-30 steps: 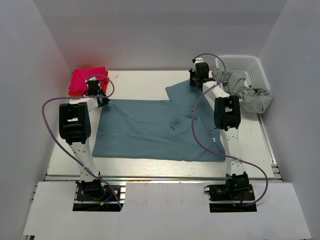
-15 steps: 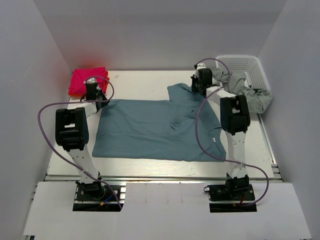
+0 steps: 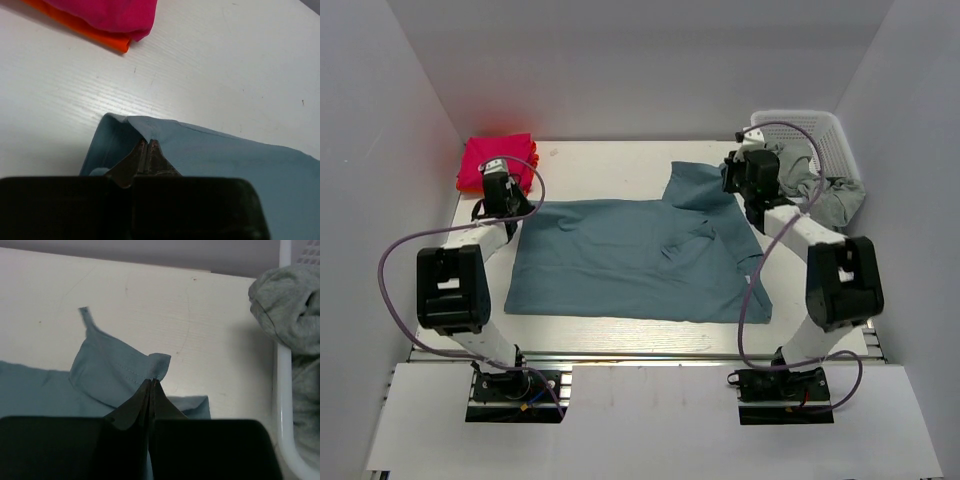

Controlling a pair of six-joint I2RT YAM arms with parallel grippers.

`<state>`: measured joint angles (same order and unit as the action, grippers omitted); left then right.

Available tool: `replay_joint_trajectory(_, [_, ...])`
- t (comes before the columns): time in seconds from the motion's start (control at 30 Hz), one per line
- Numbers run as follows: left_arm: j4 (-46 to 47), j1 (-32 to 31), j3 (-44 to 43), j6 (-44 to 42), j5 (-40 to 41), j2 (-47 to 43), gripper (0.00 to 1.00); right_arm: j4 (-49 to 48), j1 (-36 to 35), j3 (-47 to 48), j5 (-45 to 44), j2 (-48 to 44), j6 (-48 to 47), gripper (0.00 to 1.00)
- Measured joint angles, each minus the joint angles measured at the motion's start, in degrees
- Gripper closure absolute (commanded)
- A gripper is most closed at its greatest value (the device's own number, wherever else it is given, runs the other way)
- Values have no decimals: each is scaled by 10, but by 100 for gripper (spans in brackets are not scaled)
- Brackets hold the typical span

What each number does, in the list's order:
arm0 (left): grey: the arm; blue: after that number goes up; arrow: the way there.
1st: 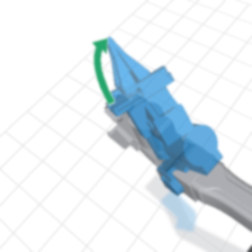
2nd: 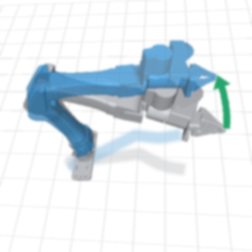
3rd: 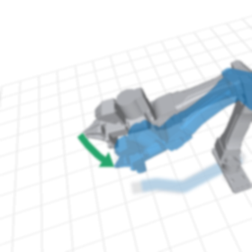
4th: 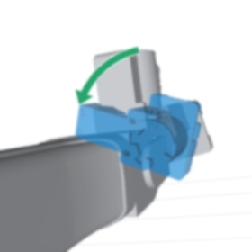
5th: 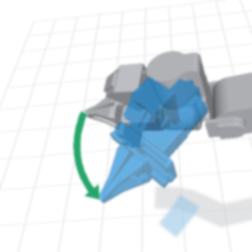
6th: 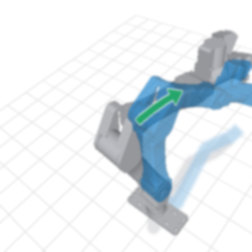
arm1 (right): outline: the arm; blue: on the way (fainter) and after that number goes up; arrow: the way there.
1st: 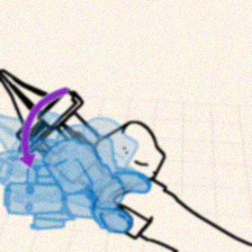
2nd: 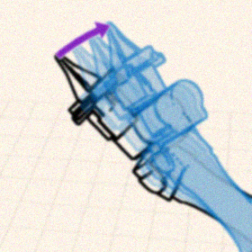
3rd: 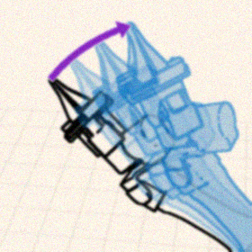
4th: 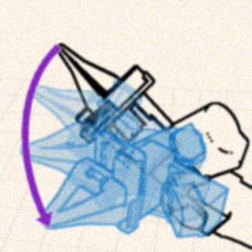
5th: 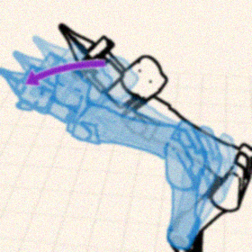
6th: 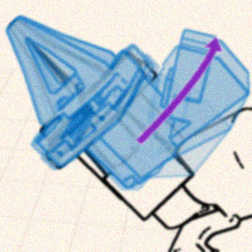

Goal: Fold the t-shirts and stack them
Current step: Grap the side of the flattened tshirt furthest away from the robot with both arms, then fold the other side of the tshirt into a rectangle

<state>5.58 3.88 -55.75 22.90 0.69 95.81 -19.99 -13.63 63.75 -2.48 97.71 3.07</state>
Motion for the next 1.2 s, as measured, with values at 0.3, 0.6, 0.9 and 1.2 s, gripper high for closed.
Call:
replay_joint_trajectory(0.3, [-15, 0, 86, -9, 18, -115, 100, 7, 0, -177, -5, -242, 20, 100])
replay_joint_trajectory(0.6, [-37, 1, 152, -12, 54, -206, 100, 72, 0, -277, -23, -432, 59, 100])
replay_joint_trajectory(0.9, [-80, 1, 162, -8, 107, -247, 100, 175, 0, -359, -31, -563, 109, 100])
replay_joint_trajectory(1.2, [-146, 1, 176, 16, 125, -247, 54, 283, 0, -414, -33, -614, 199, 91])
